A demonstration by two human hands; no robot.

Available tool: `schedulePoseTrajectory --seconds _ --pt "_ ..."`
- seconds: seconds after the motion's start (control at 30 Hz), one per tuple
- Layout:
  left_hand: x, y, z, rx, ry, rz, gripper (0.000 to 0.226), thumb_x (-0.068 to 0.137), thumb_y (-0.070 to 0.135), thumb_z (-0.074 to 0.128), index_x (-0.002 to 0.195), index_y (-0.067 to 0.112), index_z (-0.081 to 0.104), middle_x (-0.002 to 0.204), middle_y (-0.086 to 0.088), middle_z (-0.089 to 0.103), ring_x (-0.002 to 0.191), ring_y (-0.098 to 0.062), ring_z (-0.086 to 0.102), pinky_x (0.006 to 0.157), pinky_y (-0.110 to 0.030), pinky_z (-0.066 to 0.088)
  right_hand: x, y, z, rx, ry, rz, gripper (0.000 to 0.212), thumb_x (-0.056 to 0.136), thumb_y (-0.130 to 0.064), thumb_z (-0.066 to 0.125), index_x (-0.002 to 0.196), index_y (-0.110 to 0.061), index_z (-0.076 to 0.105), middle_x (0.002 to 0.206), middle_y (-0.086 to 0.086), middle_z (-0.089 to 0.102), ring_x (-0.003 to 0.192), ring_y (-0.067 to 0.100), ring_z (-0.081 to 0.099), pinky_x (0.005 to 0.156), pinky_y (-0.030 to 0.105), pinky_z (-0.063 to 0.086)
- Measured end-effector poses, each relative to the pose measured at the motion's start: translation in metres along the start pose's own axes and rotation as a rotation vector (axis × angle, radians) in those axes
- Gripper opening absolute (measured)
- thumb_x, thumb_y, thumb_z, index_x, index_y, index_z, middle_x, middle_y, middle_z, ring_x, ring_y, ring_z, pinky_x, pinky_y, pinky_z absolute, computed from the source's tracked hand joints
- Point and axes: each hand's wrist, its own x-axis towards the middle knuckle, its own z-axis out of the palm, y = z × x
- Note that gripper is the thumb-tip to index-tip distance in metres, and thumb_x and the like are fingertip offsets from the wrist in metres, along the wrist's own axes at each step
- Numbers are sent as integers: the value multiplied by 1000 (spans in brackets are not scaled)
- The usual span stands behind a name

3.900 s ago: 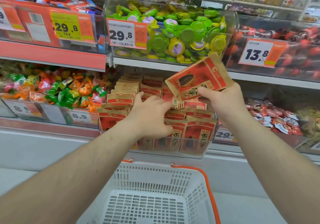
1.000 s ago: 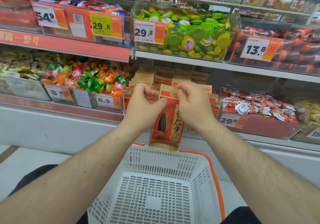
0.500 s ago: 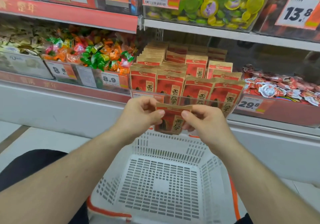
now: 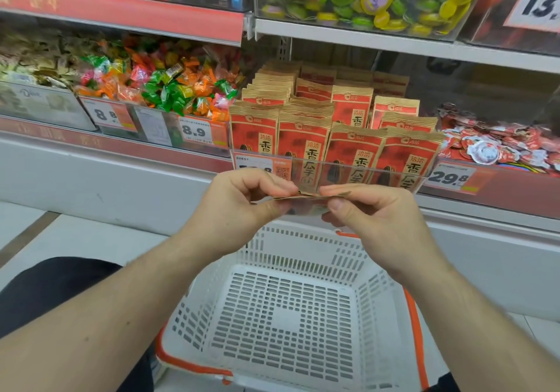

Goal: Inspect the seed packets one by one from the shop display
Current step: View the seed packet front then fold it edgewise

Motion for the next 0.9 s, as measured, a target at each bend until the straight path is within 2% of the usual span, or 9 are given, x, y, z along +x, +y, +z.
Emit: schedulePoseTrajectory --seconds 0.13,0.3,0.4,0.47,0.53,0.67,0.73,0.8,0.9 --pt "-2 0 1 -27 -7 -4 18 64 11 72 63 28 75 86 6 76 91 -15 73 90 -40 58 -2 0 0 1 17 1 23 84 -8 71 82 -31 75 75 -2 76 75 21 72 75 37 60" --pt "-2 -2 2 -14 -17 -13 20 70 0 74 68 20 70 86 4 77 90 -17 73 86 -37 60 -4 -1 0 -6 25 6 31 85 -10 71 75 -38 77 76 3 76 78 29 71 79 50 58" --pt "-2 -3 0 51 -23 -43 31 81 -12 70 74 18 69 83 3 76 80 -16 72 77 -33 60 -4 0 0 -25 35 12 31 87 -12 70 72 -39 76 70 4 74 69 25 69 72 46 59" --pt "-2 -3 -1 117 -52 -80 25 85 -1 71 81 23 71 86 0 75 80 -15 70 75 -32 58 -4 1 0 -45 46 22 30 90 -15 68 68 -35 74 62 5 70 59 15 65 65 39 56" --pt "-2 -5 -1 158 -129 -153 15 89 9 70 96 22 72 96 1 76 91 -13 71 82 -29 58 -4 2 1 -17 63 49 30 92 -18 66 63 -22 72 55 8 65 53 14 60 61 35 52" --pt "-3 -6 1 83 -161 -235 17 91 13 65 103 23 73 102 4 77 97 -13 72 85 -26 58 -2 2 0 87 69 105 25 92 -22 63 73 -8 70 54 13 62 51 20 56 61 41 51" --pt "-2 -5 3 54 -157 -256 16 91 15 64 103 19 74 100 -3 77 93 -18 73 80 -28 60 -1 3 -1 92 55 96 22 92 -23 63 76 -11 71 57 10 62 50 18 54 58 38 49" --pt "-3 -6 5 5 -153 -295 19 87 20 65 103 16 74 100 -9 77 90 -24 73 79 -34 61 1 4 -2 62 24 91 16 92 -21 62 80 -16 72 57 1 62 48 14 52 52 26 46" --pt "-3 -6 8 -67 -137 -334 21 83 24 64 100 15 74 97 -10 77 87 -23 73 76 -37 62 0 6 -2 -25 -91 144 11 93 -23 63 88 -22 73 64 -5 69 50 9 53 49 19 44"
